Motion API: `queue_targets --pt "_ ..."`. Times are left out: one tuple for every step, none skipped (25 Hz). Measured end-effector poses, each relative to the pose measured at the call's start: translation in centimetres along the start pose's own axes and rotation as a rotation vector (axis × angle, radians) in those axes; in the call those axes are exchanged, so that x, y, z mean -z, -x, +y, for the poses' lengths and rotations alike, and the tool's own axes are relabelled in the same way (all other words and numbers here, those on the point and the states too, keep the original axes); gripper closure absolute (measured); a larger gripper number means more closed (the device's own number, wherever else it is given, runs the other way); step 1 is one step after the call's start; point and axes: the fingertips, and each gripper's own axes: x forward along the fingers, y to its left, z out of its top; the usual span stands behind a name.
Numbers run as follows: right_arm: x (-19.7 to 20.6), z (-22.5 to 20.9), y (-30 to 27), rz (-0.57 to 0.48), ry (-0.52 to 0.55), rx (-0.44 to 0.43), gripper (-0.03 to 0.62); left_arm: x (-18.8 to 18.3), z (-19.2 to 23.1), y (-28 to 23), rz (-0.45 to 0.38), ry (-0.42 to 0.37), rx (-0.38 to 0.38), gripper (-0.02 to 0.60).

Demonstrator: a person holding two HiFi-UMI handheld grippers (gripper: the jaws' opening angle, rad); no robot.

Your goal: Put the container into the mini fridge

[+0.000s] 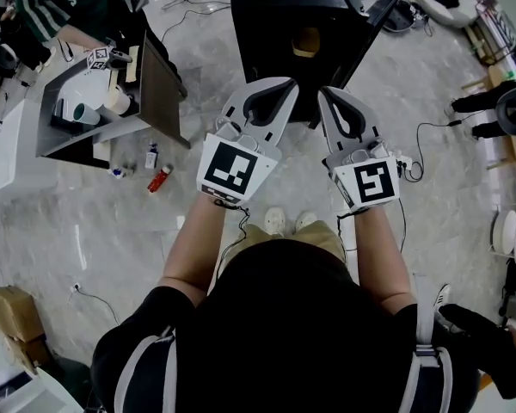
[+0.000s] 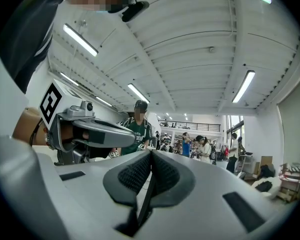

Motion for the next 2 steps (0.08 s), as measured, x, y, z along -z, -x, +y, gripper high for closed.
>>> queue_targets --pt "0.05 -0.01 -0.01 0.000 0.000 -0.001 0.557 0.05 0.00 -0.08 0.001 0.000 0.000 0.558" --pt "0.09 -0.03 -0.01 0.000 0.000 -0.001 0.557 0.10 -0.01 -0.16 0.001 -0.001 0.000 0.558"
